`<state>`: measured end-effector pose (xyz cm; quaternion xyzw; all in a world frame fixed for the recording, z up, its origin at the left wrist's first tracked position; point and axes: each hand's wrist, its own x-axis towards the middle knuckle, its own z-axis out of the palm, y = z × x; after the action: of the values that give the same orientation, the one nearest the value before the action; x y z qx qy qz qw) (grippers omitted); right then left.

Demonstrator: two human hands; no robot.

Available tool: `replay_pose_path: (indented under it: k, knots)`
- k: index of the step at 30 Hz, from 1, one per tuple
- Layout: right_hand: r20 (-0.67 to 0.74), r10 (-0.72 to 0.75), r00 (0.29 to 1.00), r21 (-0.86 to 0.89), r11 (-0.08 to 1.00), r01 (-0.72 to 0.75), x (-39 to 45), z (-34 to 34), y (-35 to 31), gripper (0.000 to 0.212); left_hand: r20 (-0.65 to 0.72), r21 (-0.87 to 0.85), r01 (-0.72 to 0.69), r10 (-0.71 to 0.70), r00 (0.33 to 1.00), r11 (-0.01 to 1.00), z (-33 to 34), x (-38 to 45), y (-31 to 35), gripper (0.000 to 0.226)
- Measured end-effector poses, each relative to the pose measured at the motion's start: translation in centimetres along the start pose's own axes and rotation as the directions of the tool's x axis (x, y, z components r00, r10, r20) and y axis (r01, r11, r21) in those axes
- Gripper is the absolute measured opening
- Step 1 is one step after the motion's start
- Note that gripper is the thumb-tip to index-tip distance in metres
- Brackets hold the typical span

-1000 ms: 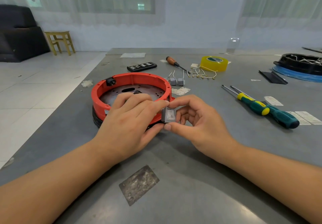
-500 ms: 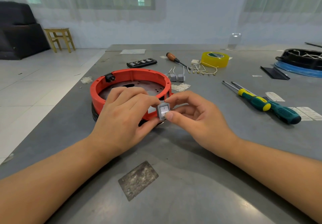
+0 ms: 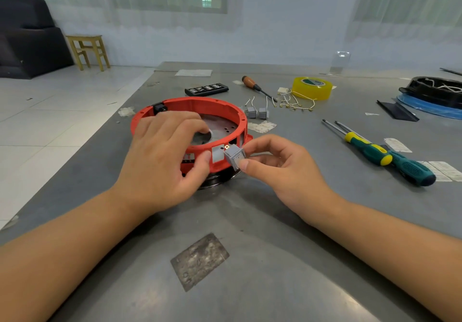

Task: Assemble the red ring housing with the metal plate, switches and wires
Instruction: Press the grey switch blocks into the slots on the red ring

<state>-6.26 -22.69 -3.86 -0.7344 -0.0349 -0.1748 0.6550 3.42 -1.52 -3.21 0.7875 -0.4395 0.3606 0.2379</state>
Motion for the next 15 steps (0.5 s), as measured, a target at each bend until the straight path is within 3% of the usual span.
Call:
replay_pose_path:
  k: [5, 15]
  knots:
    - [-0.04, 0.058, 0.998, 0.032, 0.998, -0.056, 0.1, 1.6, 0.0, 0.015, 0.095, 0.051, 0.062, -0.066, 0.993, 0.997, -0.1, 0.1, -0.9, 0.037]
    - [-0.114, 0.186, 0.976, 0.187, 0.969, -0.163, 0.1, 2.5, 0.5, 0.013, 0.136, 0.11, 0.044, -0.059, 0.989, 0.993, 0.7, -0.1, 0.6, 0.041]
